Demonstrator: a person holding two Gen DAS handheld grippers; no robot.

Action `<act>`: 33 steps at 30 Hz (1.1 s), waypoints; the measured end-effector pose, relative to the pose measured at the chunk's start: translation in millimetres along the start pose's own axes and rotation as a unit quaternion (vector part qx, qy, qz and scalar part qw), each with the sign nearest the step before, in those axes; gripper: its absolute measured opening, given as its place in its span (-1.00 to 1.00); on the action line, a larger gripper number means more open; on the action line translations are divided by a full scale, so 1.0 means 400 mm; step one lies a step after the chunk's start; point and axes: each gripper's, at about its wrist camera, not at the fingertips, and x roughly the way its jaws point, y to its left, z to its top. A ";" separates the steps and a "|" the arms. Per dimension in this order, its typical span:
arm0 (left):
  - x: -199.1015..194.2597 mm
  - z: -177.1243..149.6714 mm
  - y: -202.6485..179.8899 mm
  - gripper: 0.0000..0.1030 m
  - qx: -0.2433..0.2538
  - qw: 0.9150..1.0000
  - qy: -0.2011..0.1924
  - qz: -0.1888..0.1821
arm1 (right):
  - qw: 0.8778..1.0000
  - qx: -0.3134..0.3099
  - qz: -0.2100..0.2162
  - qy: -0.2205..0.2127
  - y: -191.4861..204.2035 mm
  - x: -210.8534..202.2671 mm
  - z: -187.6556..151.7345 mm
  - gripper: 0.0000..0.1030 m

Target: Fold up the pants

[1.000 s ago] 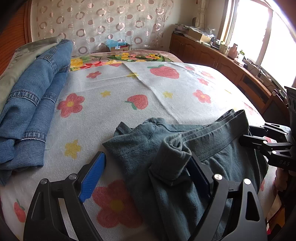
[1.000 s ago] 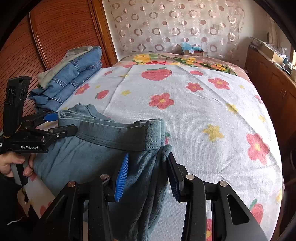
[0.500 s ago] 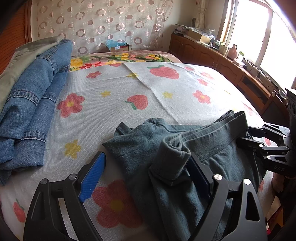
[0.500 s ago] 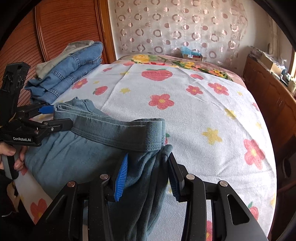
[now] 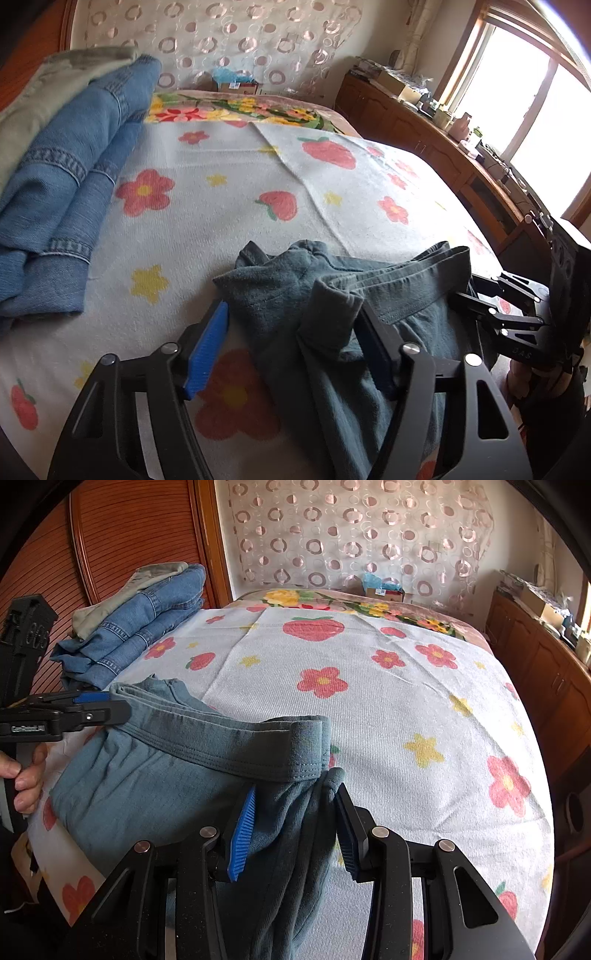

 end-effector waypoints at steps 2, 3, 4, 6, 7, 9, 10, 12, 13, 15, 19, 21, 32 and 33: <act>0.005 0.003 0.001 0.34 -0.003 1.000 -0.002 -0.001 | 1.000 0.000 0.000 0.000 0.000 0.000 0.000 -0.18; 0.008 0.005 -0.001 0.34 -0.004 1.000 -0.003 0.000 | 1.000 0.000 0.000 0.000 -0.001 0.000 0.000 -0.18; 0.009 0.006 -0.003 0.34 -0.002 1.000 -0.003 0.002 | 1.000 0.000 0.000 0.000 -0.001 0.000 0.000 -0.18; 0.009 0.005 -0.005 0.34 0.001 1.000 -0.003 0.005 | 1.000 0.001 0.002 0.000 -0.002 -0.002 0.000 -0.18; 0.009 0.004 -0.006 0.34 0.002 1.000 -0.004 0.007 | 1.000 0.002 0.002 0.000 -0.002 -0.003 0.000 -0.18; 0.008 0.000 -0.009 0.16 0.005 1.000 -0.007 0.003 | 1.000 0.003 0.004 0.000 -0.003 -0.004 -0.001 -0.18; 0.007 -0.002 -0.008 -0.05 0.003 1.000 -0.007 -0.008 | 1.000 0.003 0.004 0.000 -0.005 -0.004 -0.001 -0.18; 0.002 -0.004 -0.011 -0.24 -0.003 1.000 -0.010 -0.022 | 1.000 0.004 0.005 0.000 -0.005 -0.004 -0.001 -0.18; -0.002 -0.004 -0.015 -0.35 -0.001 1.000 -0.012 -0.022 | 1.000 0.004 0.005 0.000 -0.005 -0.004 -0.001 -0.18; -0.014 -0.004 -0.031 -0.45 0.009 1.000 -0.020 -0.012 | 1.000 0.004 0.004 0.000 -0.005 -0.004 -0.001 -0.18; -0.047 -0.007 -0.054 -0.52 0.020 0.999 -0.035 -0.013 | 1.000 0.004 0.005 0.000 -0.006 -0.004 -0.001 -0.18; -0.066 -0.008 -0.068 -0.53 0.026 0.999 -0.044 -0.014 | 1.000 0.004 0.005 0.000 -0.006 -0.004 -0.001 -0.17; -0.115 -0.027 -0.135 -0.55 0.069 0.995 -0.073 -0.001 | 0.999 0.027 0.024 -0.002 -0.030 -0.008 0.002 -0.35; -0.117 -0.027 -0.138 -0.55 0.071 0.995 -0.074 0.000 | 0.999 0.029 0.028 -0.001 -0.033 -0.009 0.002 -0.44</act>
